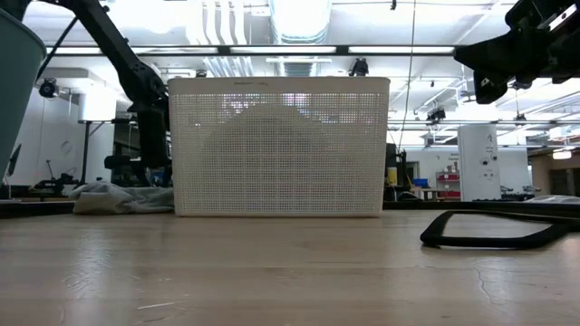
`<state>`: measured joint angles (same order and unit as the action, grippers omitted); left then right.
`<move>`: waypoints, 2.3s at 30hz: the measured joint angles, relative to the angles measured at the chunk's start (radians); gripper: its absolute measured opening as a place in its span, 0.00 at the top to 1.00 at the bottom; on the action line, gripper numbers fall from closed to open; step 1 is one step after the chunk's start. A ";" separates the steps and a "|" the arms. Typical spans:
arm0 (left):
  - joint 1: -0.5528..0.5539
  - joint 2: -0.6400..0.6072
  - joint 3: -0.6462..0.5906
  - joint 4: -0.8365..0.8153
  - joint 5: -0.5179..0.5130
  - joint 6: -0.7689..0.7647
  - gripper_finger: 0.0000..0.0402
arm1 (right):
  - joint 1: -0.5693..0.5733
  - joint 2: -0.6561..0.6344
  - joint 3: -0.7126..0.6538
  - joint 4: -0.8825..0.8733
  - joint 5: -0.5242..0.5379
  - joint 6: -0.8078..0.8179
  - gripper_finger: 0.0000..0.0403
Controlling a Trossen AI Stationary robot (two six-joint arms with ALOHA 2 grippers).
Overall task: Pick & Place Cloths
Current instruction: Put the gray sock into the green bin
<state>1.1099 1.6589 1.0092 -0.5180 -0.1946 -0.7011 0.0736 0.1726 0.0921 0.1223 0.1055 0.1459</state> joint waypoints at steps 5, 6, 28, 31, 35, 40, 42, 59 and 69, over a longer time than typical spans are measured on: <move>0.000 0.002 0.000 -0.002 0.006 0.033 0.95 | 0.000 0.000 0.000 0.000 0.000 0.000 0.98; 0.000 -0.004 0.000 -0.006 0.012 0.038 0.97 | 0.000 0.000 0.000 0.000 0.000 0.000 0.98; -0.041 -0.506 0.000 -0.219 0.059 0.186 0.98 | 0.000 0.000 0.000 0.000 0.000 0.000 0.98; -0.065 -0.577 0.000 -0.238 0.067 0.186 0.99 | 0.000 0.000 0.000 0.000 0.000 0.000 0.98; -0.093 -0.666 0.000 -0.244 0.084 0.186 0.98 | 0.000 0.000 0.000 0.000 0.000 0.000 0.98; -0.141 -0.760 0.000 -0.243 0.093 0.186 0.99 | 0.000 0.000 0.000 0.000 0.000 0.000 0.98; -0.163 -0.790 0.000 -0.242 0.095 0.186 0.99 | 0.000 0.000 0.000 0.000 0.000 0.000 0.98; -0.447 -0.897 0.000 -0.152 0.090 0.176 0.99 | 0.000 0.000 0.000 0.000 0.000 0.000 0.98; -0.582 -0.897 0.000 -0.086 0.091 0.179 0.99 | 0.000 0.000 0.000 0.000 0.000 0.000 0.98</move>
<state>0.5283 0.7624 1.0092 -0.6039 -0.1037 -0.5218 0.0738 0.1730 0.0921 0.1223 0.1055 0.1456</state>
